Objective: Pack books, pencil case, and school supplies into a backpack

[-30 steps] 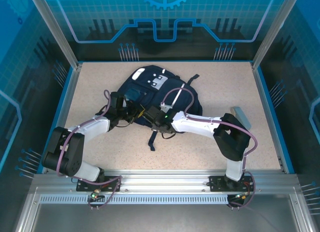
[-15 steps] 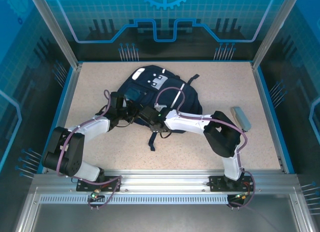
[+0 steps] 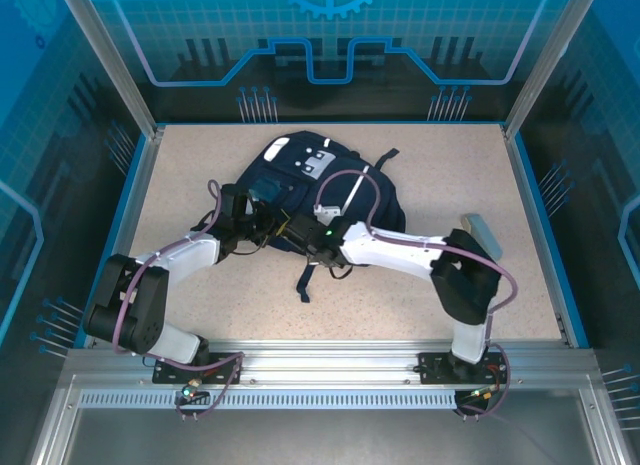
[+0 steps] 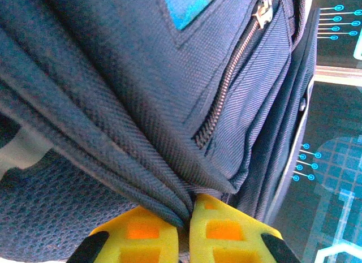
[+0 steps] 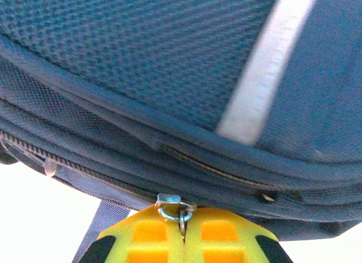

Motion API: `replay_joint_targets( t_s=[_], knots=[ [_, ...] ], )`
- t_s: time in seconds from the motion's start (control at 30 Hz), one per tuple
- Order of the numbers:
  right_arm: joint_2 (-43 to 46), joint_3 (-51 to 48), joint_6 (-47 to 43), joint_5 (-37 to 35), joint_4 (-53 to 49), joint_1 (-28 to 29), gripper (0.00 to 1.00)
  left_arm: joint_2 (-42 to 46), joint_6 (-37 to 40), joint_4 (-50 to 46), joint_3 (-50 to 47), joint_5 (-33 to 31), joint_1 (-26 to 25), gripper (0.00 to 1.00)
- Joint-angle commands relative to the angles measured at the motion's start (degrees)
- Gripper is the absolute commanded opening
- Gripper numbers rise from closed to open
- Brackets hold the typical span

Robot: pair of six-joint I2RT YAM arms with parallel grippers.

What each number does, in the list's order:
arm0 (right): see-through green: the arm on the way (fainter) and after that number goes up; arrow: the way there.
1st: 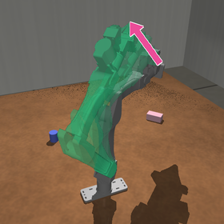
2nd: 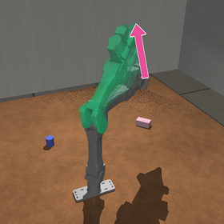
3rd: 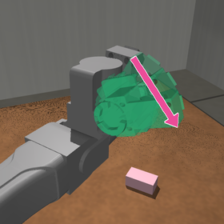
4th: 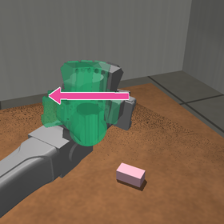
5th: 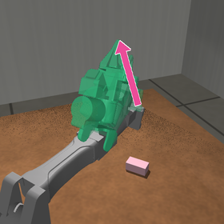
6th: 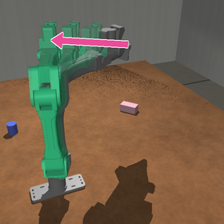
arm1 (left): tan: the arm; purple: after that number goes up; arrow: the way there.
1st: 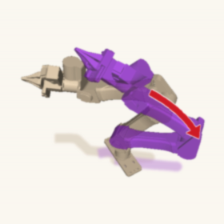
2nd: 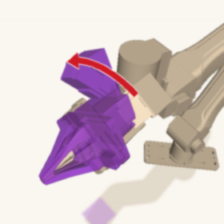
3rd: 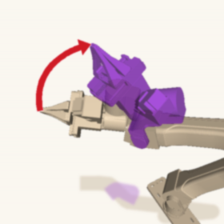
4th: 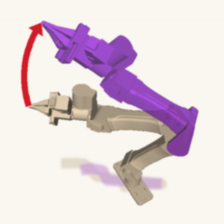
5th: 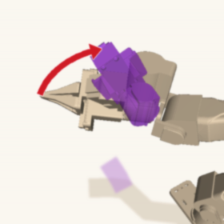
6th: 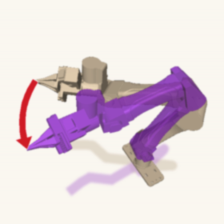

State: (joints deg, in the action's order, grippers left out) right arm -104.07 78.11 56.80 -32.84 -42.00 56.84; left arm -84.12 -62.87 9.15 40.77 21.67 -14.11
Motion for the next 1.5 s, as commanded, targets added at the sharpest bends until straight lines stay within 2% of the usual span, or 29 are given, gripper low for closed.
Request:
replay_joint_targets(
  t_s=[0.0, 0.13, 0.37, 0.5, 0.63, 0.67, 0.77, 0.83, 0.93, 1.03, 1.2, 1.4, 1.47],
  knots=[
    [6.05, -3.58, -1.33, -6.95, -10.16, -1.22, 0.0, -0.76, 2.76, -0.89, -0.13, -2.9, 2.23, 0.0],
    [9.97, -7.06, -2.66, -8.63, -13.54, -4.35, 0.0, -1.8, 3.15, -0.44, 0.29, -2.54, 3.19, 0.0],
    [13.52, -10.6, -7.65, -7.83, -11.43, -10.84, 0.0, -3.46, 4.24, -0.75, 2.07, -2.34, 3.72, 0.0],
    [13.98, -11.33, -15.65, -2.17, -4.57, -14.19, 0.0, -4.9, 5.71, -1.27, 3.96, -1.68, 4.22, 0.0],
    [14.7, -10.61, -25.22, 8.52, 3.72, -13.33, 0.0, -6.06, 7.31, -2.89, 6.17, -1.26, 5.69, 0.0],
    [14.98, -10.48, -27.62, 11.53, 5.96, -12.47, 0.0, -5.86, 7.57, -3.54, 6.36, -1.28, 6.46, 0.05],
    [14.8, -9.04, -31.97, 20.16, 11.27, -10.19, 0.0, -3.96, 8.01, -5.53, 6.1, -1.71, 9.0, 0.28],
    [13.46, -7.55, -33.07, 25.45, 14.24, -9.27, 0.0, -1.67, 8.15, -7.12, 5.33, -1.89, 10.72, 0.39],
    [9.71, -3.81, -33.21, 30.14, 17.12, -8.06, 0.0, 2.31, 8.72, -11.11, 4.11, -2.14, 13.09, 0.51],
    [4.54, 1.49, -33.5, 31.49, 18.18, -6.39, 0.0, 6.88, 8.8, -14.56, 2.04, -2.57, 14.27, 0.6],
    [-3.37, 9.86, -33.25, 32.4, 18.22, -4.55, 0.0, 14.02, 5.89, -16.07, -2.41, -0.31, 14.49, 0.63],
    [-7.94, 14.25, -32.4, 33.82, 18.27, -3.68, 0.0, 17.93, -1.97, -9.8, -7.88, 5.94, 14.33, 0.61],
    [-8.25, 14.27, -32.11, 34.4, 18.57, -3.54, 0.0, 17.88, -3.48, -8.01, -8.58, 7.46, 14.28, 0.58]
  ],
)
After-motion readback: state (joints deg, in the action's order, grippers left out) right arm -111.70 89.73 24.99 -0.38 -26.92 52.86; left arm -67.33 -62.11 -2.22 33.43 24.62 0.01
